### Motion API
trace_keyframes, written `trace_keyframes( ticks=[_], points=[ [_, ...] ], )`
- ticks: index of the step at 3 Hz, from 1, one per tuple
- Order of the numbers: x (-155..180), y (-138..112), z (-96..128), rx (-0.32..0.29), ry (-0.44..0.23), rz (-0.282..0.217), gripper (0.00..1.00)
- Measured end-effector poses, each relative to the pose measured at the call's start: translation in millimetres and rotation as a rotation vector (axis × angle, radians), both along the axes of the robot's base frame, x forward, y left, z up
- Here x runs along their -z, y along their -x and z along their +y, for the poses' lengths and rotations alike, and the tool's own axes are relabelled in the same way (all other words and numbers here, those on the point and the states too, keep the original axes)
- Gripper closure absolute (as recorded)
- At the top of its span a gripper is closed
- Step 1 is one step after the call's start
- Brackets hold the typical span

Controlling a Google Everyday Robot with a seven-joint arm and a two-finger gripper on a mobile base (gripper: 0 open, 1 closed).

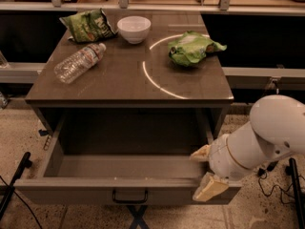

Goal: Close top drawer

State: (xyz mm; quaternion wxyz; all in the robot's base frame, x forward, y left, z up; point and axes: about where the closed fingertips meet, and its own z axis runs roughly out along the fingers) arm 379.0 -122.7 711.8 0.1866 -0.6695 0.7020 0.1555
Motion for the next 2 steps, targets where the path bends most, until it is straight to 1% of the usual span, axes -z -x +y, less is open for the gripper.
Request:
trace_keyframes(
  ticks=[1, 2],
  points=[
    [-2, 43, -18, 0.006, -0.05, 0.015, 0.68],
    [-2, 72, -30, 0.009, -0.085, 0.018, 0.98]
  ],
)
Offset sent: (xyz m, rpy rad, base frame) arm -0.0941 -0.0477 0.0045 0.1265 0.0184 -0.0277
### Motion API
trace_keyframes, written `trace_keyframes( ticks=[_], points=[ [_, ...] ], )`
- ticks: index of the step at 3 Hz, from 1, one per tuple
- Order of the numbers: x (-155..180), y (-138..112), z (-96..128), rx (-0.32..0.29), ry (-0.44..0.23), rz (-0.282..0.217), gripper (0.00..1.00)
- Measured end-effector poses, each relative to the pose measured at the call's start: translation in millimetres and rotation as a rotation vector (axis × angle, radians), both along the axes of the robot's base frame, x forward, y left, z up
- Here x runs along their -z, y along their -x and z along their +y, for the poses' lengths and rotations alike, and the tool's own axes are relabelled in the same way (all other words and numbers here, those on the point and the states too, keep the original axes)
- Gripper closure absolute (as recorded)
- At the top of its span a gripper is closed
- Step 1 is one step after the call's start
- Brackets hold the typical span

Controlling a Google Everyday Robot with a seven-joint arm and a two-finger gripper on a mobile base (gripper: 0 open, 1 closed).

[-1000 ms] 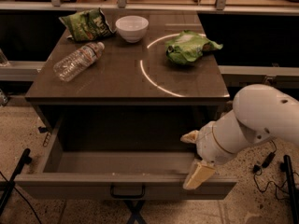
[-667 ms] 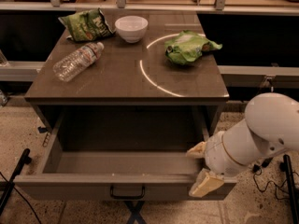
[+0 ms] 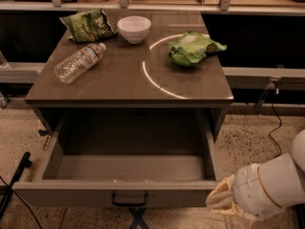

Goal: Close top drawer

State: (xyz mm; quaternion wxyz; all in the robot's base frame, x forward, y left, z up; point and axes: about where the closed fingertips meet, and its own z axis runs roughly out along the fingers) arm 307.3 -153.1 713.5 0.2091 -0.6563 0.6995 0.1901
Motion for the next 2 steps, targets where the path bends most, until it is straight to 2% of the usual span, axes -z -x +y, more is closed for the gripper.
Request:
trace_keyframes(
  ticks=[1, 2],
  points=[
    [9, 4, 10, -0.019, 0.007, -0.004, 1.0],
    [31, -15, 41, -0.044, 0.072, -0.038, 1.0]
  ],
)
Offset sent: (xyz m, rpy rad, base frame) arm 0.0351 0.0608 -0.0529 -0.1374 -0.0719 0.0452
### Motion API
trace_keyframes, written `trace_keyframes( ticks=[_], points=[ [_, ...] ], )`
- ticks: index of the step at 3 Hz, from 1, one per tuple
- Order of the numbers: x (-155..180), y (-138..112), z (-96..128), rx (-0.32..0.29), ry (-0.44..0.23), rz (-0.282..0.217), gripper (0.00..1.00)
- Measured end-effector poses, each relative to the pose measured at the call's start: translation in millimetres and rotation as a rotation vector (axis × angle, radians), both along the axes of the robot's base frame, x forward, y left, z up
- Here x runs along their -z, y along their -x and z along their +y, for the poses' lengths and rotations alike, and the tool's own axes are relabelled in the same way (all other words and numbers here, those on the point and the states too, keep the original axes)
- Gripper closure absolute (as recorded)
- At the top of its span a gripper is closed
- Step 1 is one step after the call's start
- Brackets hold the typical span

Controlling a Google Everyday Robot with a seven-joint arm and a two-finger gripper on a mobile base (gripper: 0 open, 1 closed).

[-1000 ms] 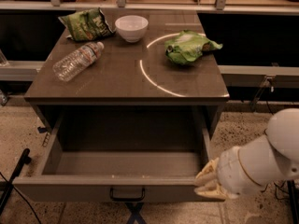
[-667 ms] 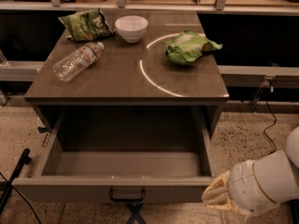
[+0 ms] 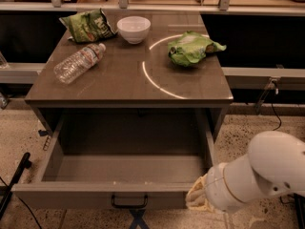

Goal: Close top drawer

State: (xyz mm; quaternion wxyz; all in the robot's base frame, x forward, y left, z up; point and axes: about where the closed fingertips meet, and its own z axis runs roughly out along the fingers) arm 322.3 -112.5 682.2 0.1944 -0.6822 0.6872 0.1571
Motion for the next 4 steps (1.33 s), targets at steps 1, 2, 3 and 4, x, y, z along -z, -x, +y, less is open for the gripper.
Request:
trace_keyframes(
  ticks=[1, 2, 3, 4],
  points=[
    [9, -19, 18, 0.0, 0.026, -0.031, 1.0],
    [12, -38, 31, 0.008, 0.036, -0.055, 1.0],
    [12, -61, 38, 0.029, 0.025, -0.078, 1.0],
    [13, -100, 36, 0.099, -0.007, -0.11, 1.0]
  ],
)
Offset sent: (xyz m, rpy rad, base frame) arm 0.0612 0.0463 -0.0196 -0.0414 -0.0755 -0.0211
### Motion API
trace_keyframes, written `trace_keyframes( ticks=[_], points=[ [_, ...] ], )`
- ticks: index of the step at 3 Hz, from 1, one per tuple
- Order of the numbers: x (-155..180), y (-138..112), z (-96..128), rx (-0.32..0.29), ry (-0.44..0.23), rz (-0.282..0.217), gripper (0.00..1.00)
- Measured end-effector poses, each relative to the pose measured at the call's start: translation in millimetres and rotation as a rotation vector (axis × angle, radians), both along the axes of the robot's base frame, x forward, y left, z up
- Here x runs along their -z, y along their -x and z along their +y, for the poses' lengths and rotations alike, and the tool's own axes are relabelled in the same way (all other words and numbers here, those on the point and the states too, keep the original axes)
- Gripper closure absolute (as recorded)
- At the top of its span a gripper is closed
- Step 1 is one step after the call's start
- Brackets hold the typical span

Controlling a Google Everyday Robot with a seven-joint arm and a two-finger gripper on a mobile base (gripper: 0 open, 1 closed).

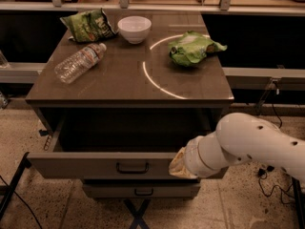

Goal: Close top drawer

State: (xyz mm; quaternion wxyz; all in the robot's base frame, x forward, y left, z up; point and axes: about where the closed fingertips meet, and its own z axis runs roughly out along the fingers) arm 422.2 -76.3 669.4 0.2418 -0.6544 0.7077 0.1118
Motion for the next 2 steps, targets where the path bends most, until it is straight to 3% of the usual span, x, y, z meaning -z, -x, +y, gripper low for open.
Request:
trace_keyframes(
  ticks=[1, 2],
  points=[
    [-3, -16, -1, 0.023, -0.018, -0.02, 1.0],
    [-6, -62, -6, 0.087, -0.043, -0.072, 1.0]
  ],
)
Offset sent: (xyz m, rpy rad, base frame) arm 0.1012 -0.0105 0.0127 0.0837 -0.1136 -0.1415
